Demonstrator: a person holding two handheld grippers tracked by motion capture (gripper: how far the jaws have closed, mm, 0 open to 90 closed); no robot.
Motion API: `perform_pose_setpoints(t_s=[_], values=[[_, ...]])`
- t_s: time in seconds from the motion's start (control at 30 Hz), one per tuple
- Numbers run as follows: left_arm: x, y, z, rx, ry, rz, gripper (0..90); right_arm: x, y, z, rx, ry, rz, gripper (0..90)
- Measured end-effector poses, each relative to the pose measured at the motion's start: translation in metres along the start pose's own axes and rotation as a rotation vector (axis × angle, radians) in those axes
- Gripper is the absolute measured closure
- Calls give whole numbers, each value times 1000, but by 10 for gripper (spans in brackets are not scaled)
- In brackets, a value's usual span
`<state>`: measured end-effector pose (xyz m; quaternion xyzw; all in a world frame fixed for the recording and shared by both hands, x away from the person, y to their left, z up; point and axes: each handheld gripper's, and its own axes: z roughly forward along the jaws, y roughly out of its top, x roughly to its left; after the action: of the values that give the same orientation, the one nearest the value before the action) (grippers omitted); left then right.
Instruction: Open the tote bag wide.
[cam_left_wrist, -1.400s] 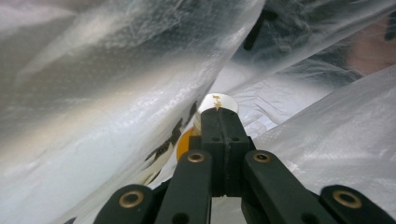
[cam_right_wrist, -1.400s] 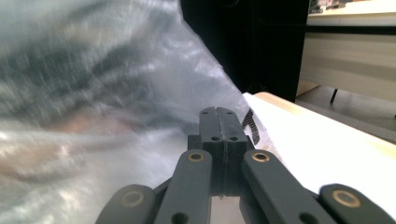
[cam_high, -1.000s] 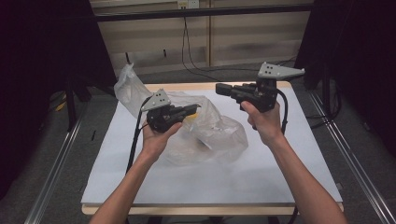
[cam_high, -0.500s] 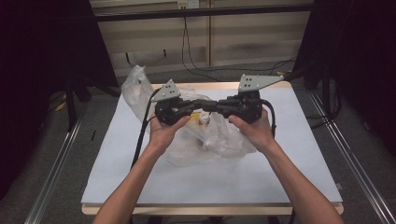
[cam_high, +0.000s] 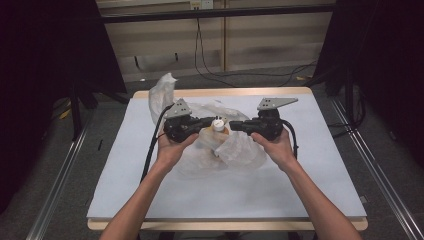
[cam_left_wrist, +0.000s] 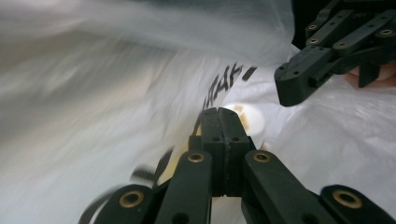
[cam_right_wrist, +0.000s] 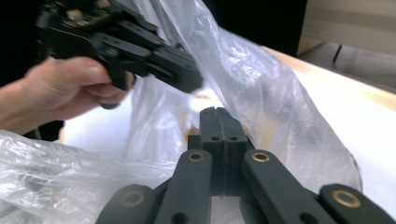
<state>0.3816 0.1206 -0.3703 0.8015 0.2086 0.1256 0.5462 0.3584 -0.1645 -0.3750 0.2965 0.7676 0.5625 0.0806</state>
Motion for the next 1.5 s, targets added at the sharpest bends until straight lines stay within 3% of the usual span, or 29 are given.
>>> perform_pose_setpoints(t_s=[0.2,0.33,0.5,0.77,0.83,0.9,0.97,1.0,1.13,1.17,1.2,1.23,1.27,1.3,1.33,1.37,1.4,1.43,1.47,1.5], values=[[9,-7,-4,21,17,-17,900,-11,-1,10,6,-40,7,900],[16,-24,4,76,27,-40,900,-18,-6,15,33,-71,11,900],[25,-48,17,161,15,-64,900,-34,-22,24,63,-84,56,900],[27,-64,27,221,4,-34,900,-36,-41,35,112,-89,57,900],[27,-70,31,241,4,-57,900,-38,-48,36,133,-96,51,900],[30,-75,34,265,4,-33,900,-38,-54,36,149,-98,55,900],[30,-82,37,289,21,-63,900,-40,-66,38,186,-103,55,900],[31,-86,39,305,8,-67,900,-40,-66,38,186,-103,55,900],[33,-98,43,374,21,-35,900,-44,-83,44,233,-110,63,900],[32,-101,44,363,22,-57,900,-44,-86,45,247,-115,59,900],[32,-103,43,381,27,-30,900,-44,-89,46,258,-118,59,900],[31,-104,41,378,34,-59,900,-44,-93,45,272,-121,55,900],[32,-105,39,390,30,-60,900,-46,-96,45,286,-128,53,900],[37,-105,36,423,20,-2,900,-47,-98,44,297,-137,52,900],[39,-105,35,397,29,8,900,-51,-102,42,306,-145,61,900],[37,-106,30,433,50,-29,900,-52,-102,40,304,-149,67,900],[40,-107,22,457,48,8,900,-52,-102,38,309,-154,61,900],[40,-107,22,457,48,8,900,-52,-102,38,309,-154,61,900],[37,-111,21,399,76,-48,900,-53,-103,37,312,-150,56,900],[43,-111,14,438,55,8,900,-52,-103,33,326,-158,37,900]])
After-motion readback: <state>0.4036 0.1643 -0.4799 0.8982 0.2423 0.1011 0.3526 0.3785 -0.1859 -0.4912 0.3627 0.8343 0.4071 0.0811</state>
